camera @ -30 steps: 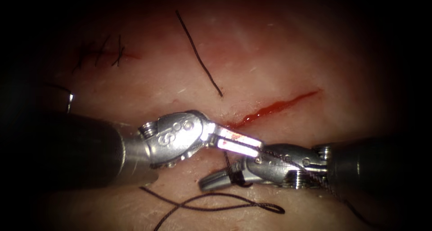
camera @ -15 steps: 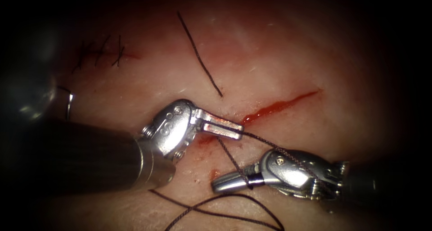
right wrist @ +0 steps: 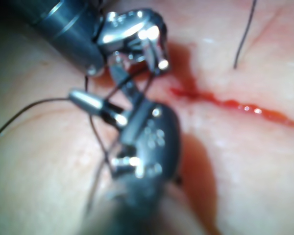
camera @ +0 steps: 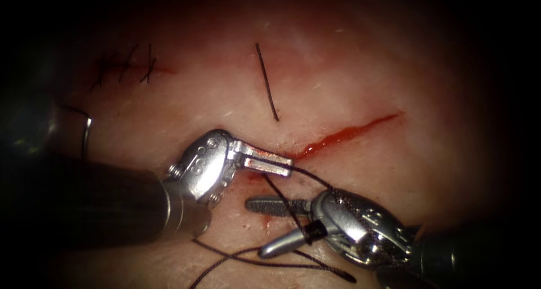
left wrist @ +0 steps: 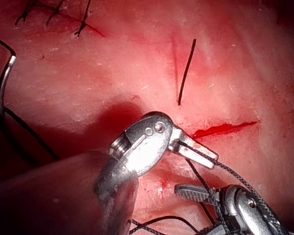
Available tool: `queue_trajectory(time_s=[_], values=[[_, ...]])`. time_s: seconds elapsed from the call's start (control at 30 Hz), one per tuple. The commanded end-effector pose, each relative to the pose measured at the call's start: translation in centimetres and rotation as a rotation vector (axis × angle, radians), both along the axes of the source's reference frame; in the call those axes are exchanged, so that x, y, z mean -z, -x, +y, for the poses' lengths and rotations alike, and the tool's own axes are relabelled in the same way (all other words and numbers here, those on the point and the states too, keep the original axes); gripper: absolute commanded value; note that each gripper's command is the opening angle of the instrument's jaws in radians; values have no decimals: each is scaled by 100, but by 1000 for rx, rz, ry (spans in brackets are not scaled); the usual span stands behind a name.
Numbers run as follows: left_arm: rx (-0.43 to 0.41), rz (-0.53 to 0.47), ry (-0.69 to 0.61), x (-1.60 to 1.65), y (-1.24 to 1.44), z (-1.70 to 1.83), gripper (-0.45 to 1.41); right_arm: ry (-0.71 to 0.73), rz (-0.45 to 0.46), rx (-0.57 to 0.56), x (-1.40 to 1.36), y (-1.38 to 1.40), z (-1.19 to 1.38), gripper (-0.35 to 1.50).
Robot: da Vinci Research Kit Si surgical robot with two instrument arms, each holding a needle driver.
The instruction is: Wound Closure
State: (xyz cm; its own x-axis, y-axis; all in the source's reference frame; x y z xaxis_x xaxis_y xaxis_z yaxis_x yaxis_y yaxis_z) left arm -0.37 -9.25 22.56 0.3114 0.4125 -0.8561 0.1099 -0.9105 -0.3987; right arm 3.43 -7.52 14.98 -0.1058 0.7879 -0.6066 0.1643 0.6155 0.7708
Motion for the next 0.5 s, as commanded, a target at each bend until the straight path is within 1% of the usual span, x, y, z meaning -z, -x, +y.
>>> queue_trajectory(time_s=[0.03, 0.07, 0.1, 0.13, 0.17, 0.27, 0.33, 0.37, 0.4, 0.5], values=[[45, 8, -21, -5, 3, -9, -45, -14, 8, -20, -4, -5, -7, 106], [75, 14, -33, -5, 2, -9, -45, -15, 11, -29, -5, -4, -6, 106], [128, 23, -55, -4, -1, -10, -45, -22, 13, -48, -5, -2, -3, 101], [149, 28, -64, -4, -2, -10, -45, -23, 16, -57, -5, -1, -1, 99], [149, 28, -64, -4, -2, -10, -45, -23, 16, -57, -5, -1, -1, 99], [234, 45, -101, -4, -10, -14, -45, -31, 30, -121, -3, 7, 14, 94], [244, 47, -105, -4, -11, -16, -45, -32, 33, -132, -3, 8, 16, 94], [274, 53, -117, -4, -13, -19, -45, -32, 25, -151, -3, 11, 20, 93], [285, 56, -122, -5, -14, -21, -45, -32, 25, -158, -4, 13, 21, 93], [288, 58, -122, -5, -17, -27, -45, -36, 25, -183, -6, 16, 23, 89]])
